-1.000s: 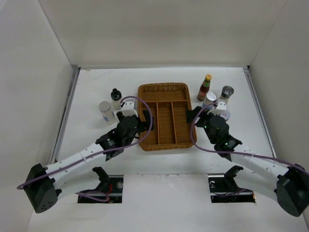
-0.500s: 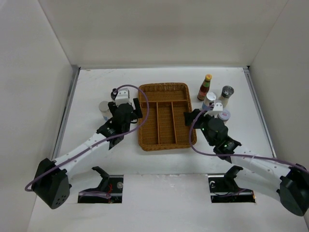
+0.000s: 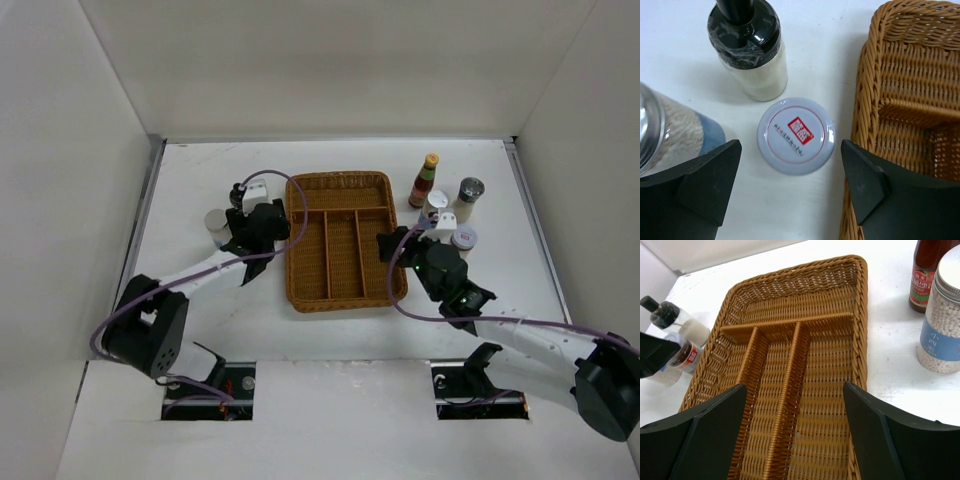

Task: Organize the condiment bottles

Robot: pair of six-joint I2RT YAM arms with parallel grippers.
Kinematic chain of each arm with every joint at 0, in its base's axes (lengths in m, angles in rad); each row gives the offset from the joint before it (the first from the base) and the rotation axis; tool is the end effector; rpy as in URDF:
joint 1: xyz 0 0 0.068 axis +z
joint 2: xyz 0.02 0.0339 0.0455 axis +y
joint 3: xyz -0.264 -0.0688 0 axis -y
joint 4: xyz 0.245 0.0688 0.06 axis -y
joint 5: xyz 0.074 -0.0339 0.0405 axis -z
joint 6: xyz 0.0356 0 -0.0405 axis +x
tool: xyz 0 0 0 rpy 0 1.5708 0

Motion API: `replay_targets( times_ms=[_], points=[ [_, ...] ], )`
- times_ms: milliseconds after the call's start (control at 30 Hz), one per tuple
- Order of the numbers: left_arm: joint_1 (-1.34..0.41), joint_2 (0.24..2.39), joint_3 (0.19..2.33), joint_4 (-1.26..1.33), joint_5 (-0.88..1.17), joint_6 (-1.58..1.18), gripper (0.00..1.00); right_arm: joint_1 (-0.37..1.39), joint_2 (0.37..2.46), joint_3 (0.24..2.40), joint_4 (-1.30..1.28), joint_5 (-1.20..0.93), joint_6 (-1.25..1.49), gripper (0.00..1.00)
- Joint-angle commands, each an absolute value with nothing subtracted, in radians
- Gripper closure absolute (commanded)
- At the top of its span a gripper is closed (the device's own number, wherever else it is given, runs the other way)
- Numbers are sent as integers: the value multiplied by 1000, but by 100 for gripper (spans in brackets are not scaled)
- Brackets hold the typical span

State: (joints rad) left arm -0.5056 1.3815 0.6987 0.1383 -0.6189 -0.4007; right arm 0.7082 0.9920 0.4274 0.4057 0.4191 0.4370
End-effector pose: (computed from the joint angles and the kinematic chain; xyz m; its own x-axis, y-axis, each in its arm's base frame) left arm 0.2605 -0.1206 0.2114 -0.4018 -0.1407 -0.9048 -0.2133 0.9753 -0.0570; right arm 0.1764 0.1320 0.2372 -0.2312 0.3110 -0.9219 -0.2110 0.9090 0.3596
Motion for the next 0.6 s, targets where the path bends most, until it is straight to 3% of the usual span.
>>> replay_targets(
  times_ms=[0, 67, 167, 233, 433, 567],
  points=[
    [-487, 1454, 773, 235, -621, -405, 22, 720, 997, 474, 462, 417, 428, 15],
    [-478, 1502, 790, 241, -614, -405, 28, 720, 997, 474, 462, 417, 428, 15],
    [-470, 1526, 789, 268, -606, -408, 53, 719, 993, 471, 462, 417, 428, 15],
    [-482, 1493, 781, 282, -614, -405, 64, 720, 991, 471, 462, 417, 430, 15],
    [-587, 1281, 805, 290, -713, -341, 70, 720, 1015, 477, 465, 417, 428, 19],
    [-617, 1270, 885, 314, -713, -302, 71, 720, 1011, 472, 469, 417, 428, 20]
  ],
)
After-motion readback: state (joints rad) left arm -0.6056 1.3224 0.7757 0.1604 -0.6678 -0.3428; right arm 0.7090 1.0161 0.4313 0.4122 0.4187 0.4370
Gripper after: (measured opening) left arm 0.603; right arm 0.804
